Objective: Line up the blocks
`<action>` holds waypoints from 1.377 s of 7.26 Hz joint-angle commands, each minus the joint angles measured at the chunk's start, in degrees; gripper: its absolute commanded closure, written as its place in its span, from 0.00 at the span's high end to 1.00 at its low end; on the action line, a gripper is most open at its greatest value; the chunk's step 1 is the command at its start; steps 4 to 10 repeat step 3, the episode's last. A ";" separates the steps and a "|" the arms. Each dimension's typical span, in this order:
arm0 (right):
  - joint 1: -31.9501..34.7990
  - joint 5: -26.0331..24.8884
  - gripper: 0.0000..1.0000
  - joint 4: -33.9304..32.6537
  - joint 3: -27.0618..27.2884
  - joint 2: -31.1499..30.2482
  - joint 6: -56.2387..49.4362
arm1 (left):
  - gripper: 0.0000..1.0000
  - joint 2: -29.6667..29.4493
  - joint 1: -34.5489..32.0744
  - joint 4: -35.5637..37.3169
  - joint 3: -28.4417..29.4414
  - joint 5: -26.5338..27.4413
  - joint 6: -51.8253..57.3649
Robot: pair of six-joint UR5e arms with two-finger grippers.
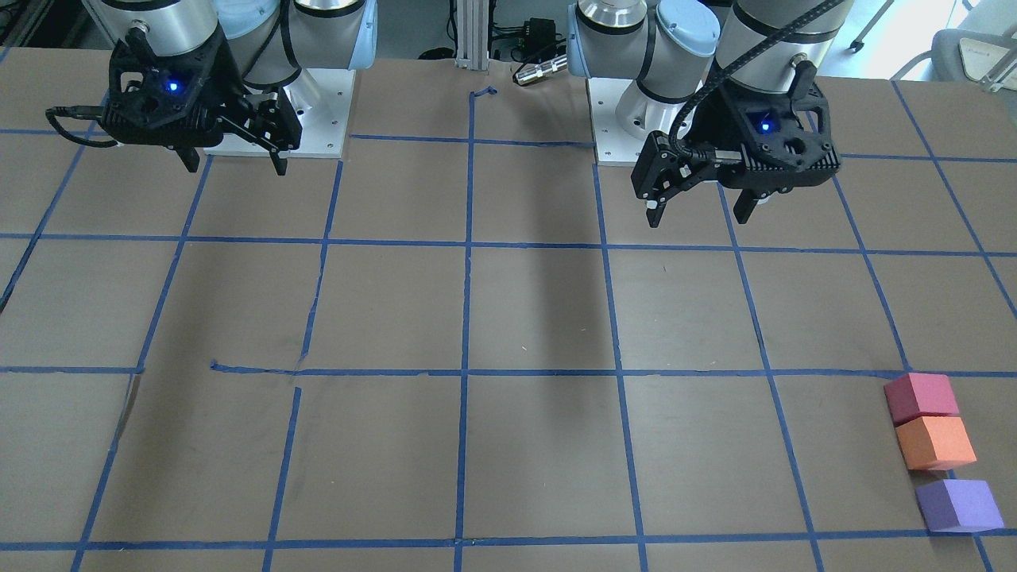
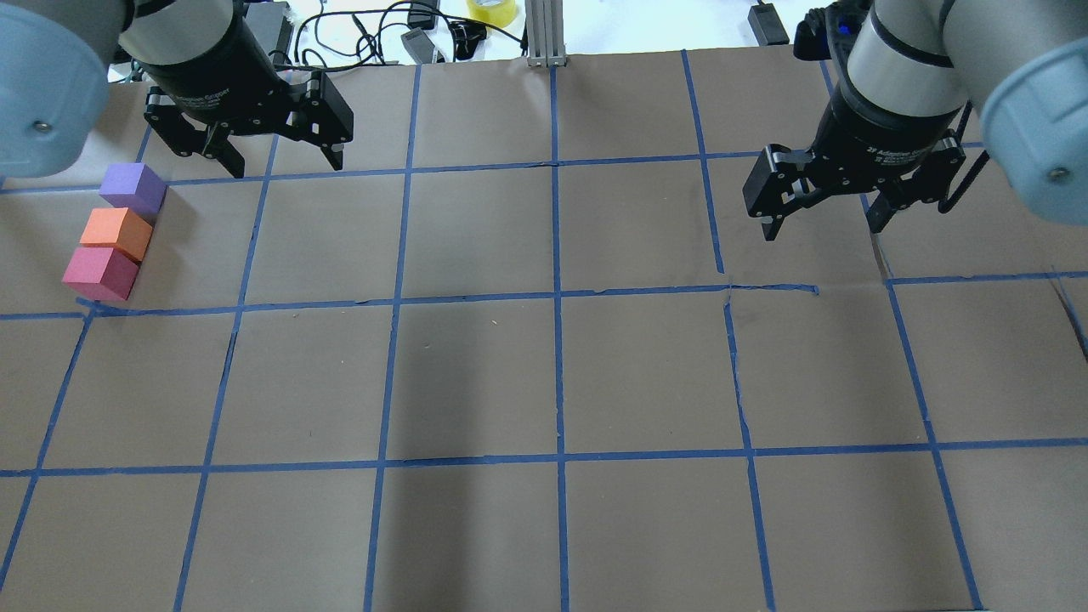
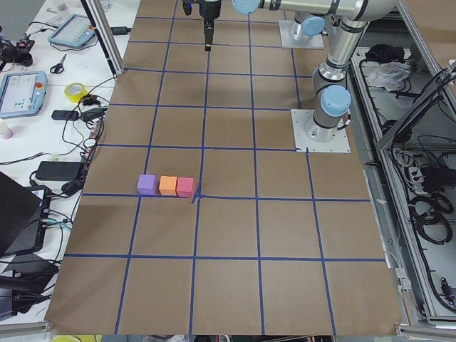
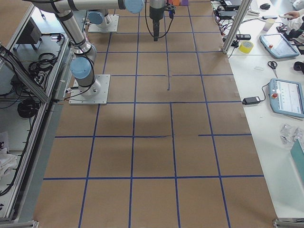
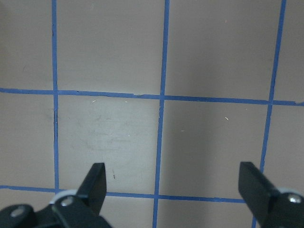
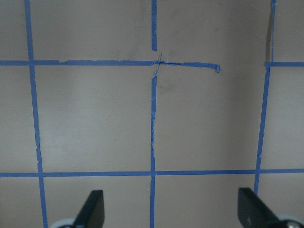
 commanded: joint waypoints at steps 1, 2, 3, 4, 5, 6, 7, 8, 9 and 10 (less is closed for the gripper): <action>0.00 0.00 1.00 0.03 0.00 0.00 0.00 | 1.00 0.00 0.01 0.00 0.01 0.12 0.00; 0.00 0.00 1.00 0.03 0.00 0.00 -0.09 | 1.00 0.09 0.10 -0.08 -0.07 0.21 0.00; 0.00 0.00 1.00 0.03 0.00 0.00 -0.09 | 1.00 0.09 0.01 0.00 -0.08 0.12 0.00; 0.00 0.00 1.00 0.03 0.00 0.00 -0.09 | 1.00 0.09 0.01 0.00 -0.08 0.12 0.00; 0.00 0.00 1.00 0.03 0.00 0.00 -0.09 | 1.00 0.09 0.01 0.00 -0.08 0.12 0.00; 0.00 0.00 1.00 0.03 0.00 0.00 -0.09 | 1.00 0.09 0.01 0.00 -0.08 0.12 0.00; 0.00 0.00 1.00 0.03 0.00 0.00 -0.09 | 1.00 0.09 0.01 0.00 -0.08 0.12 0.00; 0.00 0.00 1.00 0.03 0.00 0.00 -0.09 | 1.00 0.09 0.01 0.00 -0.08 0.12 0.00; 0.00 0.00 1.00 0.03 0.00 0.00 -0.09 | 1.00 0.09 0.01 0.00 -0.08 0.12 0.00; 0.00 0.00 1.00 0.03 0.00 0.00 -0.09 | 1.00 0.09 0.01 0.00 -0.08 0.12 0.00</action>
